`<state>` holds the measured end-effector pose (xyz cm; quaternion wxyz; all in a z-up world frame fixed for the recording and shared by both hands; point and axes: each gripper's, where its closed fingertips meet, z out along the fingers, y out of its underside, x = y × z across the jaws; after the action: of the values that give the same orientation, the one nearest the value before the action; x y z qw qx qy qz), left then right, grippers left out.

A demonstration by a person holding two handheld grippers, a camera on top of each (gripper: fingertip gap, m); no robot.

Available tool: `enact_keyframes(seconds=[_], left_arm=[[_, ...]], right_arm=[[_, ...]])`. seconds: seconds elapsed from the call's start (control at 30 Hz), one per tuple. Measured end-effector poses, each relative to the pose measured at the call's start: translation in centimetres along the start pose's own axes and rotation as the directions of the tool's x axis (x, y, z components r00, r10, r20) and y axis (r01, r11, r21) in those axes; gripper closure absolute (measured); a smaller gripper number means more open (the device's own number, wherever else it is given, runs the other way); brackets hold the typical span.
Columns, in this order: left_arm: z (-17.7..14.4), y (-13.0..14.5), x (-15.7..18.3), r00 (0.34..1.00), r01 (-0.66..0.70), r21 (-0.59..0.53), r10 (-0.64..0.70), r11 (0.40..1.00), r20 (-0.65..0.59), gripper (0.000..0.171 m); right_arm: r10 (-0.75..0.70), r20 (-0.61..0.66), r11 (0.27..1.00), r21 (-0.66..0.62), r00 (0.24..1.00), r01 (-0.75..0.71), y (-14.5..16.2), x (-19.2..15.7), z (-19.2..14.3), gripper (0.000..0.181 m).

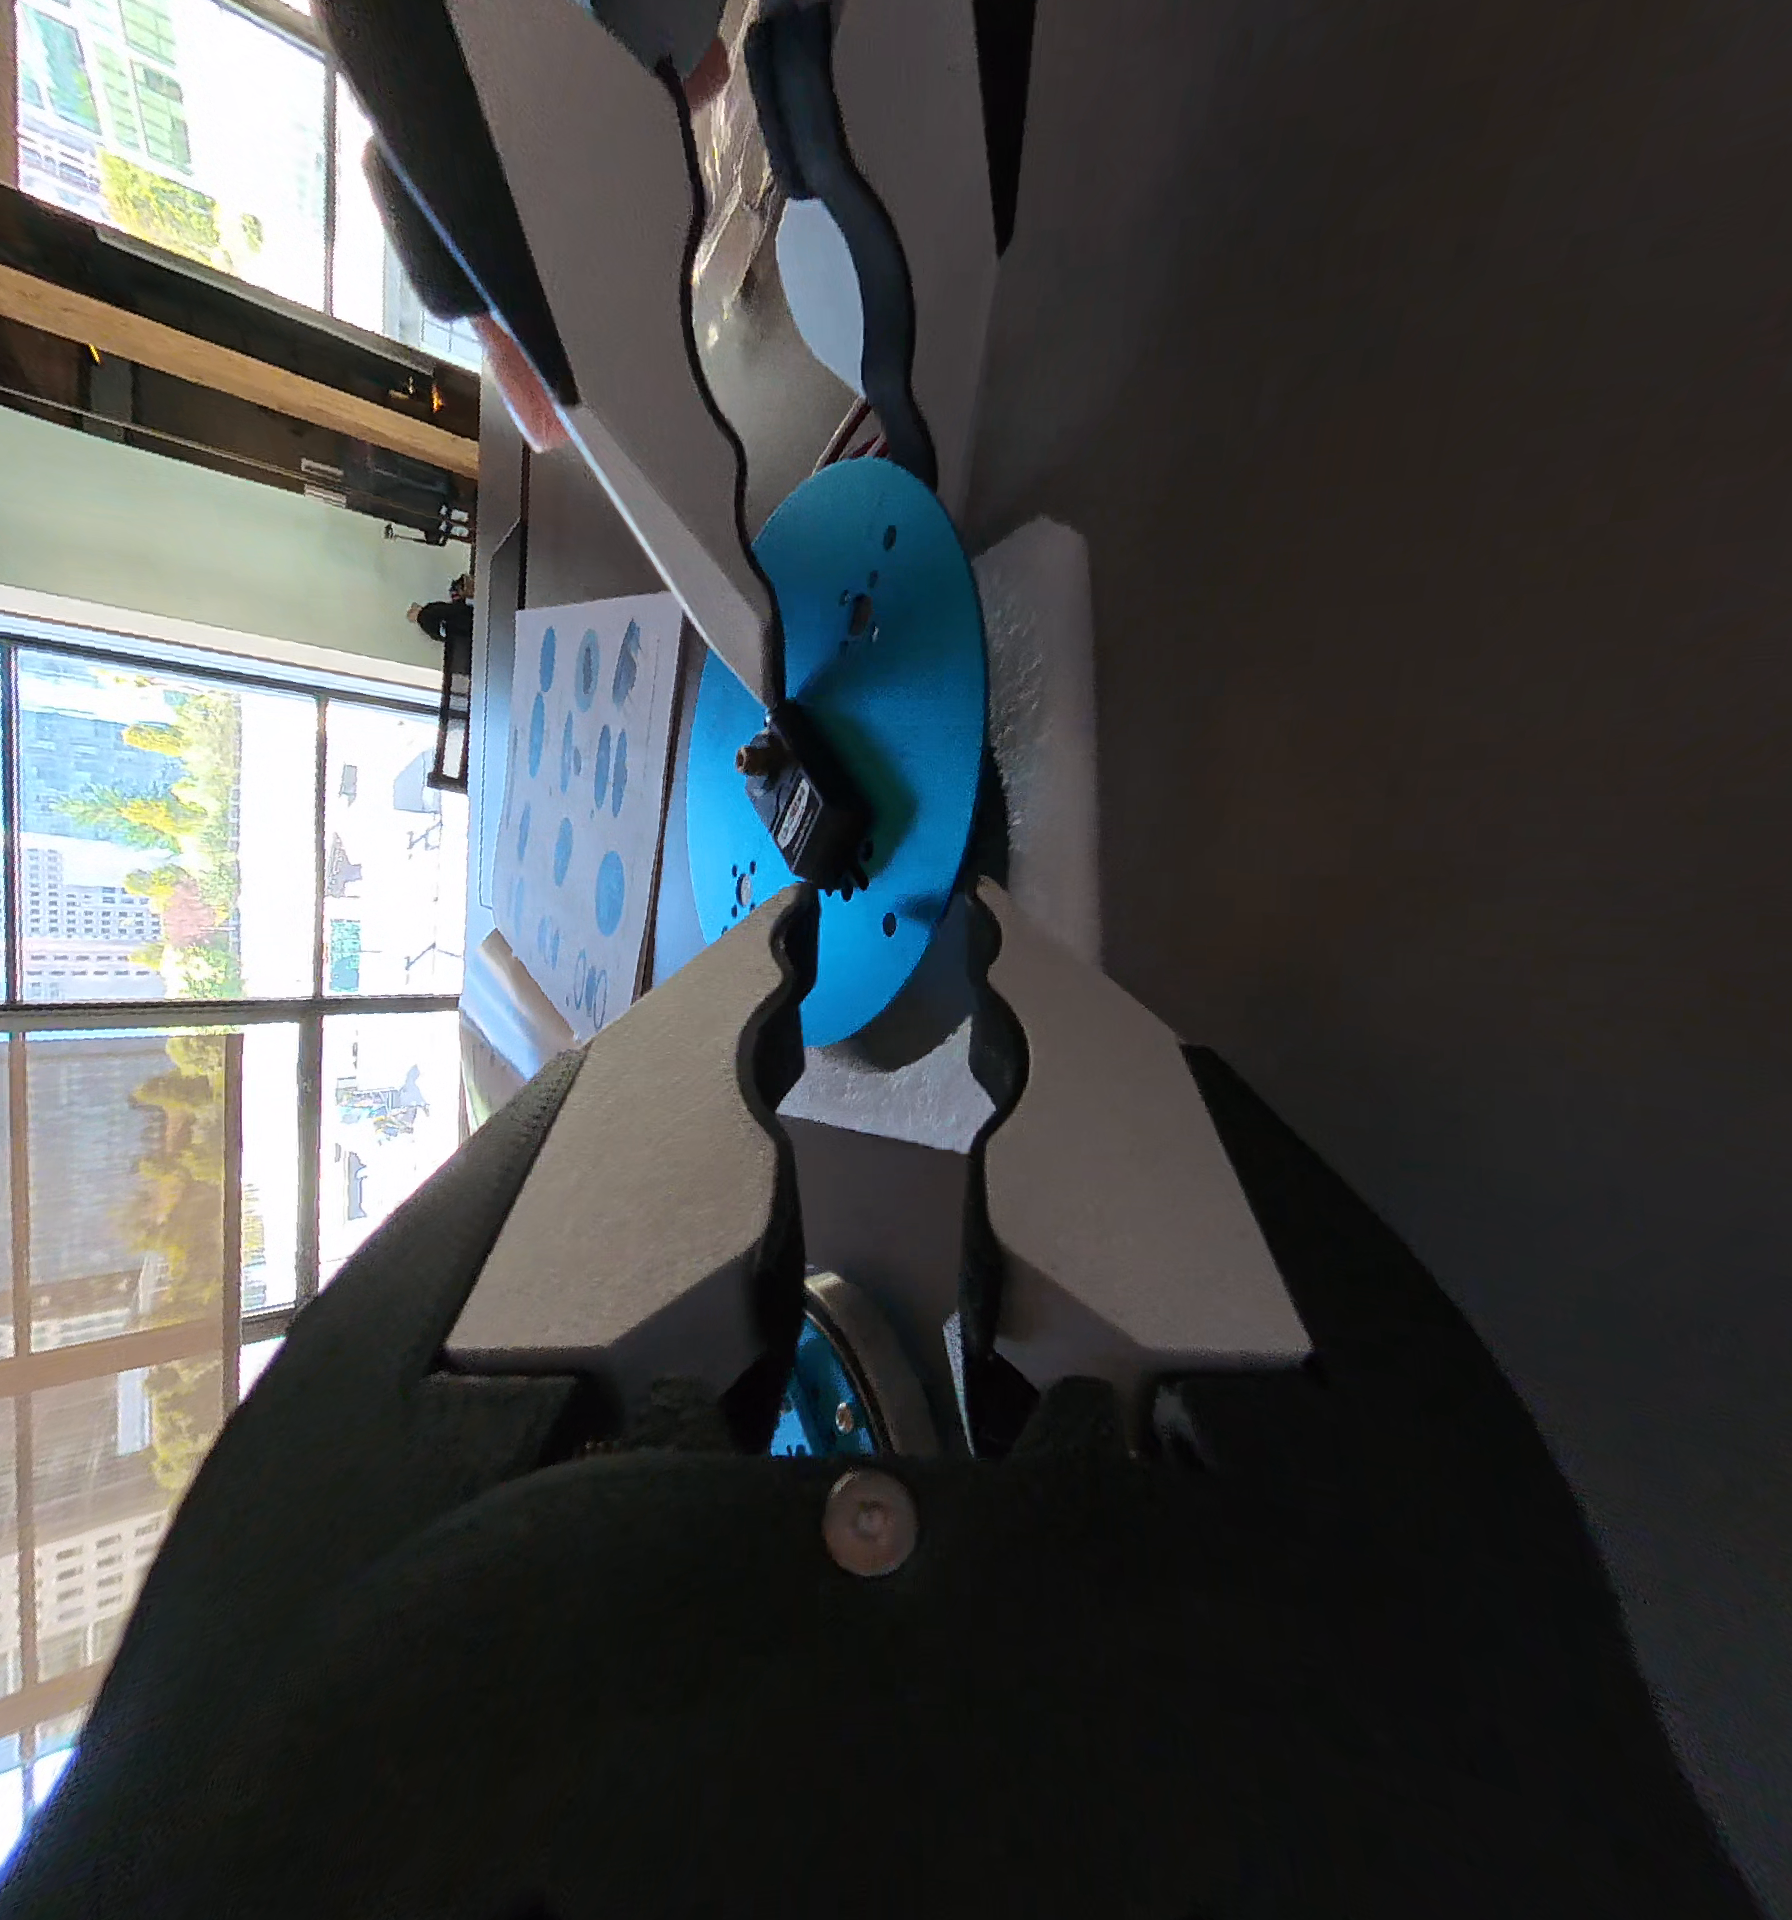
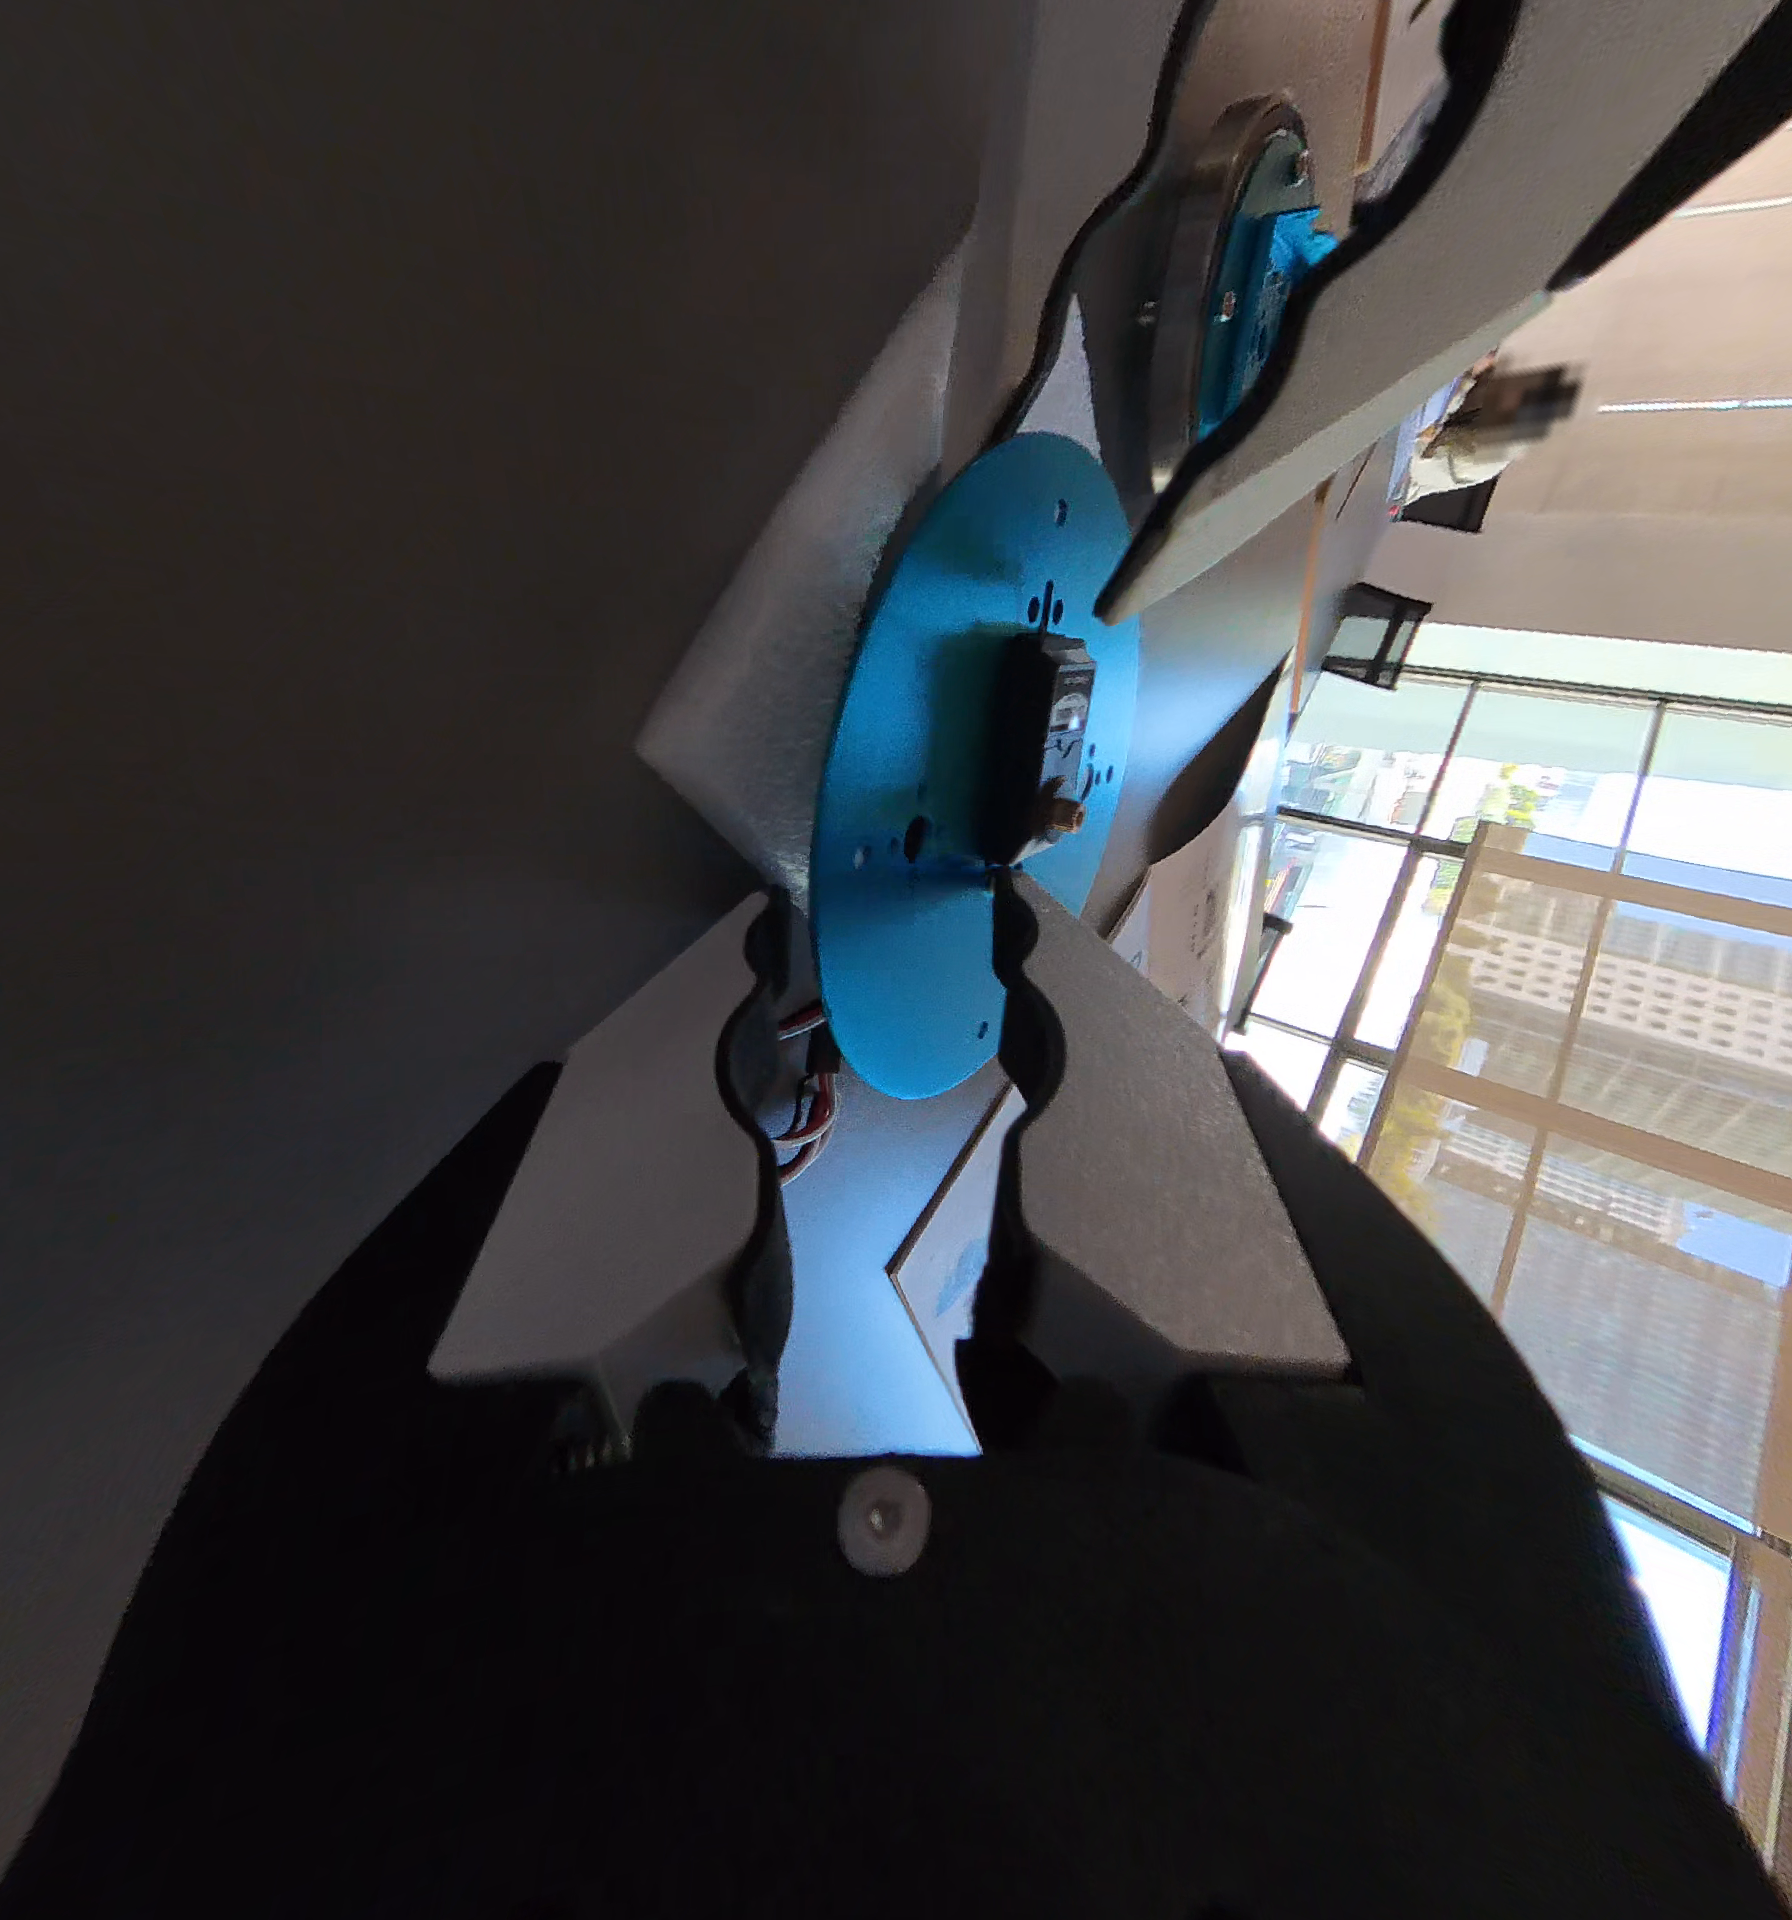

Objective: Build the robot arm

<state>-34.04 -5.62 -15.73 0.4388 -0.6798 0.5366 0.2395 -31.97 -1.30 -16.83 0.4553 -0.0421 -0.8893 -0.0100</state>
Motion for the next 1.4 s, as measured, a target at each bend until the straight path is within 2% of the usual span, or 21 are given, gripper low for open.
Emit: enact_keyframes(seconds=[0.07, 0.43, 0.6, 0.77, 0.9, 1.03, 1.07, 1.2, 1.4], left_arm=[[0.3, -0.1, 0.3, 1.000, 0.007, 0.006, -0.007, 1.000, -0.007, 0.151], [0.3, -0.3, 0.2, 0.990, 0.138, 0.051, -0.137, 0.989, -0.037, 0.152], [0.2, -0.1, 0.2, 0.985, 0.172, 0.066, -0.170, 0.983, -0.035, 0.152], [0.1, 0.0, 0.0, 0.975, 0.218, 0.078, -0.215, 0.973, -0.048, 0.153], [0.1, 0.2, -0.2, 0.970, 0.241, 0.082, -0.237, 0.967, -0.055, 0.154], [0.2, 0.3, -0.3, 0.963, 0.266, 0.087, -0.261, 0.960, -0.062, 0.154], [0.2, 0.3, -0.3, 0.961, 0.273, 0.088, -0.268, 0.958, -0.064, 0.154], [0.2, 0.3, -0.3, 0.952, 0.303, 0.103, -0.296, 0.947, -0.081, 0.153], [0.2, 0.5, -0.4, 0.947, 0.317, 0.106, -0.309, 0.942, -0.087, 0.153]], right_arm=[[0.014, 0.015, 1.000, -0.018, 1.000, -0.014, 0.0, 0.0, 0.1, 0.144], [0.114, 0.098, 0.993, 0.015, 0.989, -0.116, -0.1, 0.3, -0.3, 0.149], [0.163, 0.124, 0.983, 0.063, 0.979, -0.172, 0.0, 0.1, -0.7, 0.130], [0.137, 0.179, 0.985, 0.084, 0.974, -0.154, 0.2, 0.2, -0.5, 0.122], [0.123, 0.239, 0.988, 0.065, 0.963, -0.143, 0.4, 0.7, -0.5, 0.129], [0.186, 0.253, 0.968, 0.119, 0.950, -0.221, -0.3, 2.2, -0.5, 0.139], [0.194, 0.253, 0.967, 0.116, 0.948, -0.228, -0.2, 2.2, -0.2, 0.137], [0.179, 0.223, 0.971, 0.116, 0.958, -0.208, 0.2, 1.6, 0.6, 0.137], [0.187, 0.142, 0.966, 0.153, 0.972, -0.208, -0.3, 1.6, 1.0, 0.147]])
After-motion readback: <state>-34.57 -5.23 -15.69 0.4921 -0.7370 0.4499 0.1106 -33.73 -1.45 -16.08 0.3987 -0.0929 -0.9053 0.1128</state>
